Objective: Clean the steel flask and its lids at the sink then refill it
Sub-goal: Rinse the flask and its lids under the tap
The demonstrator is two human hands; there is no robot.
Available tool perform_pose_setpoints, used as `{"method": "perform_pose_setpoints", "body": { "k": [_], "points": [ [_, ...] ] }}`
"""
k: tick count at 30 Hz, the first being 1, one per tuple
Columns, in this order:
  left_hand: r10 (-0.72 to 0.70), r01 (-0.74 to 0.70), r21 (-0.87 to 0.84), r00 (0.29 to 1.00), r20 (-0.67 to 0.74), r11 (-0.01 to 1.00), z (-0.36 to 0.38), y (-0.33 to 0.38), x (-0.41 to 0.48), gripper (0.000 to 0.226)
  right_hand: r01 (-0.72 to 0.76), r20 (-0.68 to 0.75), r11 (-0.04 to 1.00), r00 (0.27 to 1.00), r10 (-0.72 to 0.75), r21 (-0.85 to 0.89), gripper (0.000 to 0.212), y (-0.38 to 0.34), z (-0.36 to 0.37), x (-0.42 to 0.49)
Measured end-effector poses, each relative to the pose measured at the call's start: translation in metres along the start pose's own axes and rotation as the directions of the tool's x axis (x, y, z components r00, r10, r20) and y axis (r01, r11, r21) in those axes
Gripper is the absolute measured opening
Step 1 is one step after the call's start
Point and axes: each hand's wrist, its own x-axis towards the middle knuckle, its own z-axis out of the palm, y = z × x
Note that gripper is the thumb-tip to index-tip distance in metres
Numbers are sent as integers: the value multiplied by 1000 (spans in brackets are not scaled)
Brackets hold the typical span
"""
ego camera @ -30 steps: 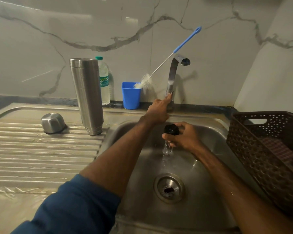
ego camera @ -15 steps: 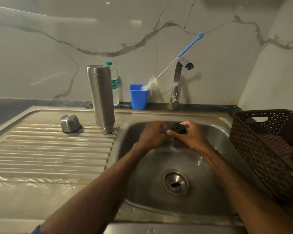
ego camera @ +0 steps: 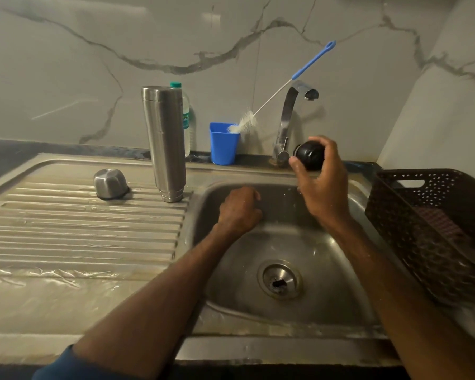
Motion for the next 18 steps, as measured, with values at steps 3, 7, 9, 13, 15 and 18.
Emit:
{"method": "perform_pose_setpoints", "body": {
  "k": [3, 7, 9, 13, 15, 18],
  "points": [
    [-6, 6, 12, 1000, -1, 1000, 0, 2, -3, 39, -306, 586, 900, 684, 434, -310, 22, 27, 12, -24],
    [8, -9, 16, 1000, 30, 1000, 5, 7, -6, 37, -496, 546, 813, 609, 576, -304, 17, 40, 5, -16],
    [6, -6, 10, 999, 40, 1000, 6, 10, -6, 37, -411, 187, 907, 887, 422, -95, 32, 31, 4, -8],
    [4, -3, -6, 999, 38, 1000, 8, 13, -8, 37, -437, 469, 811, 664, 582, -388, 30, 30, 12, -28],
    [2, -2, -4, 999, 42, 1000, 7, 13, -8, 36, -498, 474, 769, 605, 640, -402, 29, 26, 11, -27],
    [-8, 8, -1, 998, 64, 1000, 4, 11, -5, 35, -299, 116, 925, 936, 331, -233, 43, 15, 10, -16]
  ]
}}
